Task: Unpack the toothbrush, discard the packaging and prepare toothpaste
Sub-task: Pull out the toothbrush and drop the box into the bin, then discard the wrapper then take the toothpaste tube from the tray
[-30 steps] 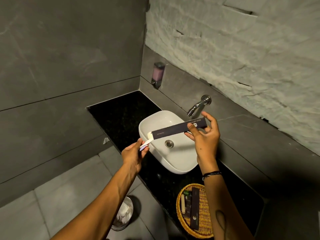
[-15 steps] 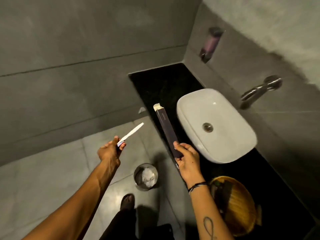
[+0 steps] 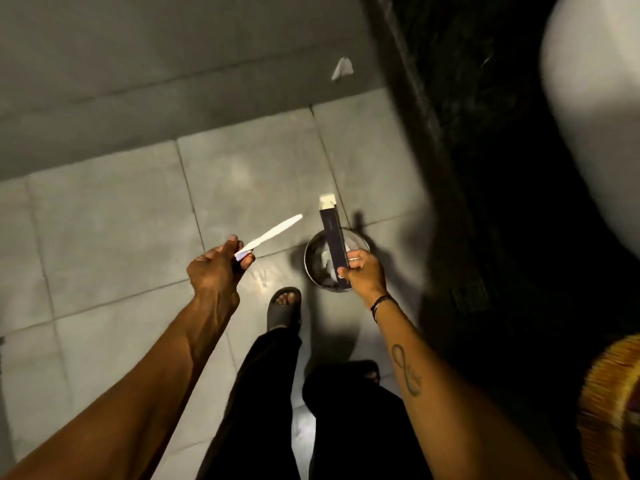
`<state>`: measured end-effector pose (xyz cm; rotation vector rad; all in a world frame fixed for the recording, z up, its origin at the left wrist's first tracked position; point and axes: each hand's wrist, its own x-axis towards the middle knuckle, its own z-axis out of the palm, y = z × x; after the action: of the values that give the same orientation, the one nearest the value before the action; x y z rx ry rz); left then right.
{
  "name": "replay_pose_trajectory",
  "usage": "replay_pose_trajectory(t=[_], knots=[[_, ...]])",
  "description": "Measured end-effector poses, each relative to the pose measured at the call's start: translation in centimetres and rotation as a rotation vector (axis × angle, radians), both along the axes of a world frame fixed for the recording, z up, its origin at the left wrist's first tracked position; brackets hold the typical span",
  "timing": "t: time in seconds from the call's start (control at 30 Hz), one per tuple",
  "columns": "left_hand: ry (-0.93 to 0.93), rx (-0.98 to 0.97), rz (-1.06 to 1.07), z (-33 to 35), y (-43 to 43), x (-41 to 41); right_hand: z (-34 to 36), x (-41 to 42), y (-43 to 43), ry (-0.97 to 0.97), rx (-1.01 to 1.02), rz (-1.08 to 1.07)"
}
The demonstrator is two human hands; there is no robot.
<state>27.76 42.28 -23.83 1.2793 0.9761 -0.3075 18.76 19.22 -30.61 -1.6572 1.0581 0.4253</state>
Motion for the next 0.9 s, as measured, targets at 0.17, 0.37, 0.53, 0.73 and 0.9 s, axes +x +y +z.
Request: replay_pose_trajectory(t=[0.17, 0.37, 0.53, 0.73, 0.9], knots=[[0.049, 0.014, -0.044, -11.7, -0.2, -0.9, -14.6, 1.1, -2.0, 0.11, -0.138, 0.169], [0.063, 0.129, -0.149, -17.3, 1.2, -2.6, -22.4, 1.3, -1.3, 0.212, -0.158, 0.335], [0.032, 0.188, -0.298, -12.2, 0.0, -3.5, -13.8, 1.1, -0.1, -0.088, -0.1, 0.068], [-0.042, 0.189, -0.556, 0.4, -4.9, -3.0, 6.1, 0.0, -0.8, -0.249, 0.17, 0.343], [-0.142, 0.142, -0.688, 13.0, -10.8, -2.8, 20.3, -1.6, -3.0, -0.224, -0.013, 0.387]])
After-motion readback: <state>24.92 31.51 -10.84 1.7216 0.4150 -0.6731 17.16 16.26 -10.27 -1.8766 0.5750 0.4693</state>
